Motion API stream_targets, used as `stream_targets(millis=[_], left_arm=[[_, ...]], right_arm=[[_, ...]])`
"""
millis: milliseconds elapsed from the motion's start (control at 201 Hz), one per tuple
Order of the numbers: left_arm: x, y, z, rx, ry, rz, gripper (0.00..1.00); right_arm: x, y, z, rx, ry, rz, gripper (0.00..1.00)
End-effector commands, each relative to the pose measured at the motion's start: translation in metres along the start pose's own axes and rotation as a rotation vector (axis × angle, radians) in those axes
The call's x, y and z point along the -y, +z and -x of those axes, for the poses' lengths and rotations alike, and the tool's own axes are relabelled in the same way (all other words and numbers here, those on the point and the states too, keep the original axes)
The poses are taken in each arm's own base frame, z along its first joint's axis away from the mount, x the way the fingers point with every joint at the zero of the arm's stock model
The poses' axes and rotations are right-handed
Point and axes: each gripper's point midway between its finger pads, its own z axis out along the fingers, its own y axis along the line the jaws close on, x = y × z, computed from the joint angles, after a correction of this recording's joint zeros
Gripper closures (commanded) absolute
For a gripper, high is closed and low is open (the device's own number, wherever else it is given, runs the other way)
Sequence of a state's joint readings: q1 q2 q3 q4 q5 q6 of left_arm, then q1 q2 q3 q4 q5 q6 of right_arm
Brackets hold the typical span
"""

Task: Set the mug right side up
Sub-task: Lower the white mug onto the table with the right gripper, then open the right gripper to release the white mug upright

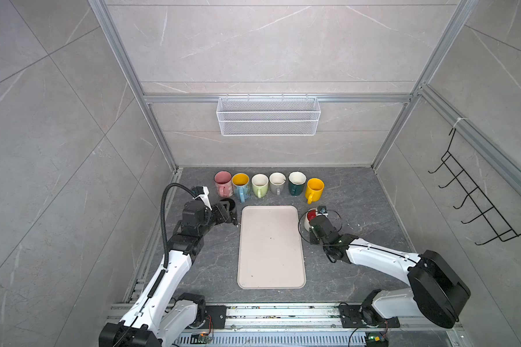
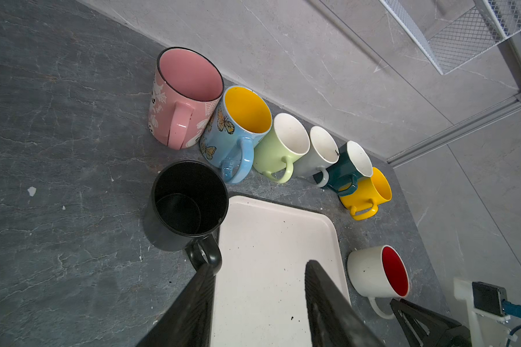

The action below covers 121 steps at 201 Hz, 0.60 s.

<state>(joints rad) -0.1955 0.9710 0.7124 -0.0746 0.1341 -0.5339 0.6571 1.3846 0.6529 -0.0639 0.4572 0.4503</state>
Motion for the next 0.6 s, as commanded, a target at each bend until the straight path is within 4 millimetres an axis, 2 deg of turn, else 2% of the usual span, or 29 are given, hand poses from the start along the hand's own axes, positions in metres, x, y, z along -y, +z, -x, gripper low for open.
stream_targets(millis=[0,144,259,339,413,438,498,533,598], left_arm=[[0.004,-0.006,0.011,0.048,0.023,-0.015,0.48],[0.000,-0.012,0.016,0.073,0.044,0.018,0.46],[-0.007,-0.021,0.028,0.116,0.078,0.076,0.39],[-0.020,-0.027,0.040,0.151,0.099,0.163,0.32],[-0.040,-0.030,0.049,0.184,0.113,0.260,0.25],[-0.048,-0.031,0.052,0.193,0.112,0.294,0.14],[-0.070,-0.032,0.057,0.210,0.095,0.370,0.01],[-0.083,-0.031,0.059,0.217,0.076,0.408,0.00],[-0.110,-0.029,0.059,0.225,0.032,0.465,0.00]], right_arm=[[0.005,-0.005,-0.004,-0.009,0.007,-0.022,0.68],[0.006,-0.020,0.009,0.020,0.017,-0.023,0.56],[0.011,-0.043,0.033,0.075,0.019,-0.012,0.37],[0.013,-0.061,0.052,0.111,0.009,-0.010,0.26],[0.021,-0.074,0.069,0.137,-0.010,-0.047,0.21],[0.024,-0.079,0.075,0.145,-0.017,-0.066,0.17],[0.031,-0.086,0.089,0.151,-0.048,-0.098,0.09],[0.038,-0.088,0.096,0.146,-0.053,-0.130,0.02],[0.054,-0.085,0.107,0.117,-0.043,-0.168,0.01]])
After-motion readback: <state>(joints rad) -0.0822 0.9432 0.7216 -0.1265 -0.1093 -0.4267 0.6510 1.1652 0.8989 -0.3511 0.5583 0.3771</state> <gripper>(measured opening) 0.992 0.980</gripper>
